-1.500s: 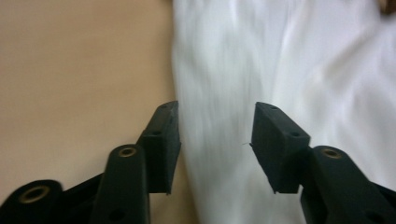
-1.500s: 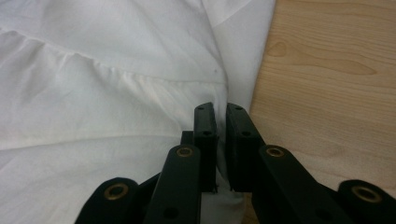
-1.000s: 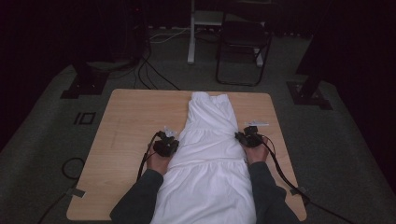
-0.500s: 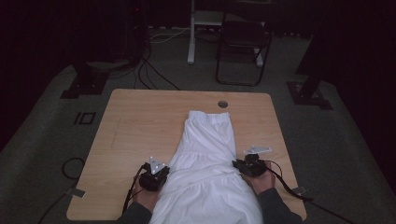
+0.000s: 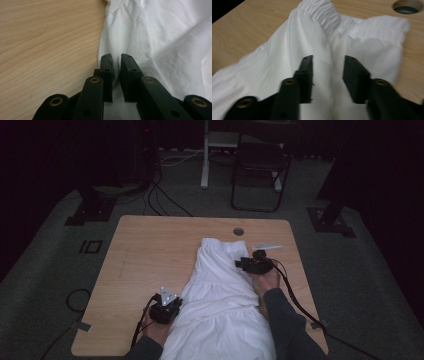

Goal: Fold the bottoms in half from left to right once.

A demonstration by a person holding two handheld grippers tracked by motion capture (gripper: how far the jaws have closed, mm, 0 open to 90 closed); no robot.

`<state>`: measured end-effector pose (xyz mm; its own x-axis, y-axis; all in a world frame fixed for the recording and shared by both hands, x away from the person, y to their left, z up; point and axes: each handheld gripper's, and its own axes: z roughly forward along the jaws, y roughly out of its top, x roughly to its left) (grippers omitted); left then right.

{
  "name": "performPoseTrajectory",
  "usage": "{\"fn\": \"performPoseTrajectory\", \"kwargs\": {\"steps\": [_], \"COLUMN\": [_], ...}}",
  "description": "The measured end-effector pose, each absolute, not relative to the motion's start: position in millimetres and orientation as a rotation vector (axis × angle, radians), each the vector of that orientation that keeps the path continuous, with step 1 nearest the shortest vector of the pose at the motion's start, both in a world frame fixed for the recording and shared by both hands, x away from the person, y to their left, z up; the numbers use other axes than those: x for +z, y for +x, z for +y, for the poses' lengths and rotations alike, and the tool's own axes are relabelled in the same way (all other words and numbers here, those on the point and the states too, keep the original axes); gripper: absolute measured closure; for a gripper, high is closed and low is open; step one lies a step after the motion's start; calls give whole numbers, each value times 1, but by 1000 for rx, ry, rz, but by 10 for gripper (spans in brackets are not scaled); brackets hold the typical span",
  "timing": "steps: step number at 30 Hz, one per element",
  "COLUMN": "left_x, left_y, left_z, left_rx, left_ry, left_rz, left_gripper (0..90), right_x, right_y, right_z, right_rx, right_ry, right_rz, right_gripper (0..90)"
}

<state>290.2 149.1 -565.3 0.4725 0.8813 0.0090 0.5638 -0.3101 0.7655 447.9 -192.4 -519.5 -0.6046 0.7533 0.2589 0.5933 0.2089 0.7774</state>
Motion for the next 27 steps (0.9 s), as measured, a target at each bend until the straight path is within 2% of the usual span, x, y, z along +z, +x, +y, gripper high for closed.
{"fn": "performPoseTrajectory", "kwargs": {"steps": [5, 6, 7, 8, 9, 10, 11, 14, 17, 22, 24, 26, 27], "left_x": [-565, -566, -565, -566, -566, -565, -565, -565, -565, -565, -565, -561, -561], "left_y": [290, 290, 290, 290, 290, 290, 290, 289, 289, 288, 289, 291, 291], "left_z": [150, 150, 150, 149, 149, 150, 149, 148, 146, 144, 145, 147, 147], "left_rx": [564, 564, 565, 566, 566, 565, 564, 564, 553, 554, 514, 513, 513], "left_ry": [2005, 2004, 2005, 2004, 2004, 2005, 2006, 2013, 2018, 2026, 2024, 2037, 2037], "left_rz": [1196, 1195, 1196, 1196, 1196, 1197, 1196, 1187, 1176, 1168, 1163, 1160, 1160], "left_gripper": [800, 799, 796, 797, 796, 796, 789, 768, 752, 723, 663, 617, 605], "right_x": [-535, -539, -541, -540, -540, -536, -518, -490, -486, -527, -547, -549, -549], "right_y": [473, 476, 478, 478, 478, 478, 473, 462, 458, 466, 472, 473, 473], "right_z": [-171, -168, -167, -168, -168, -171, -185, -205, -215, -213, -215, -218, -218], "right_rx": [1402, 1350, 1281, 1232, 1232, 1201, 1240, 1216, 1202, 1001, 929, 923, 923], "right_ry": [1364, 1379, 1376, 1371, 1371, 1381, 1383, 1306, 1305, 1353, 1423, 1456, 1456], "right_rz": [2360, 2384, 2413, 2406, 2406, 2362, 2225, 2038, 1983, 2046, 2075, 2083, 2083], "right_gripper": [497, 560, 736, 830, 830, 879, 891, 893, 892, 872, 839, 720, 720]}}
